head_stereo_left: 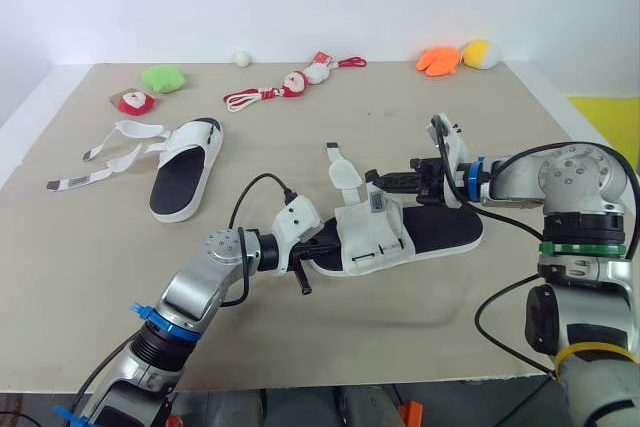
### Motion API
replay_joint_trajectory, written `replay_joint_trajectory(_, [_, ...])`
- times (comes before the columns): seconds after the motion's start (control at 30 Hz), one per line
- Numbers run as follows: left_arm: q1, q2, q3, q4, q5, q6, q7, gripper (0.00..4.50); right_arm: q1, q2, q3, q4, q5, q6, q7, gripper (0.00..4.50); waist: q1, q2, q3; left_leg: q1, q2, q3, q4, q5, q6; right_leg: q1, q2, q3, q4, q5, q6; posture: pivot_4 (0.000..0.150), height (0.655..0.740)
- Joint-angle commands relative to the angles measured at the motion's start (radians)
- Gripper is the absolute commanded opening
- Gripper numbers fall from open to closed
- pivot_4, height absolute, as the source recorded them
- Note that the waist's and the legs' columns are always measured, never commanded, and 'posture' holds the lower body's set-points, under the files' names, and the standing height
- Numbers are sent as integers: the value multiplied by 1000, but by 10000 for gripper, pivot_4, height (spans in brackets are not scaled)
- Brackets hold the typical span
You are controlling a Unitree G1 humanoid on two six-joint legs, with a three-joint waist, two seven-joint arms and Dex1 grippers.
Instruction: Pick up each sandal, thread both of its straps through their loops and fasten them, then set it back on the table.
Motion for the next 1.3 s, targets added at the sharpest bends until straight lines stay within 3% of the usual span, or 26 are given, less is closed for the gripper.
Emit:
replay_joint_trajectory(0.03, [16, 3, -25, 10, 4, 12, 0, 0, -32, 7, -35, -3, -32, 8, 2, 1295, 0, 0, 0, 0, 0, 0, 0, 0, 0, 0, 0, 0, 0, 0, 0, 1500, 7400])
replay_joint_trajectory(0.37, [16, 1, -24, 10, 4, 11, 3, 0, -17, -5, 23, -19, -132, 26, 47, 1295, -1, 0, 0, 0, 0, 0, 0, 0, 0, 0, 0, 0, 0, -1, -1, 1500, 7400])
replay_joint_trajectory(0.67, [14, 2, -23, 12, 4, 10, 2, 0, 35, -51, 131, -77, -236, -103, 143, 1295, -2, 0, 0, 0, 0, 0, 0, 0, 0, 0, 0, 0, -1, -1, -1, 1500, 7400])
replay_joint_trajectory(0.7, [13, 3, -22, 13, 4, 10, 1, 0, 37, -56, 135, -75, -243, -112, 153, 7086, -2, 0, 0, 0, 0, 0, 0, 0, 0, 0, 0, 0, -1, -1, -1, 1500, 7400])
replay_joint_trajectory(0.87, [12, 3, -22, 16, 5, 7, 0, 0, 33, -88, 145, -88, -286, -177, 207, 27906, -3, 0, 0, 0, 0, 0, 0, 0, 0, 0, 0, 0, -1, -1, -1, 1500, 7400])
replay_joint_trajectory(0.97, [10, 3, -21, 18, 6, 5, 0, 0, 20, -110, 134, -93, -301, -217, 251, 44301, -3, 0, 0, -1, 0, 0, -1, 0, 0, 0, 0, 0, -1, -1, 0, 1500, 7400])
replay_joint_trajectory(1.17, [4, -4, -24, 29, 8, -1, 0, 0, -52, -46, -3, -77, -202, -123, 283, 44765, -7, 0, 0, -1, -1, 0, -1, 0, 0, -1, 0, 0, -1, -1, -1, 1500, 7400])
replay_joint_trajectory(1.3, [-1, -8, -25, 35, 8, -4, 1, 0, -74, 20, -66, -77, -165, -1, 247, 32622, -8, 0, 0, 0, 0, 0, -1, 0, 0, 0, 0, 0, -1, -1, -1, 1500, 7400])
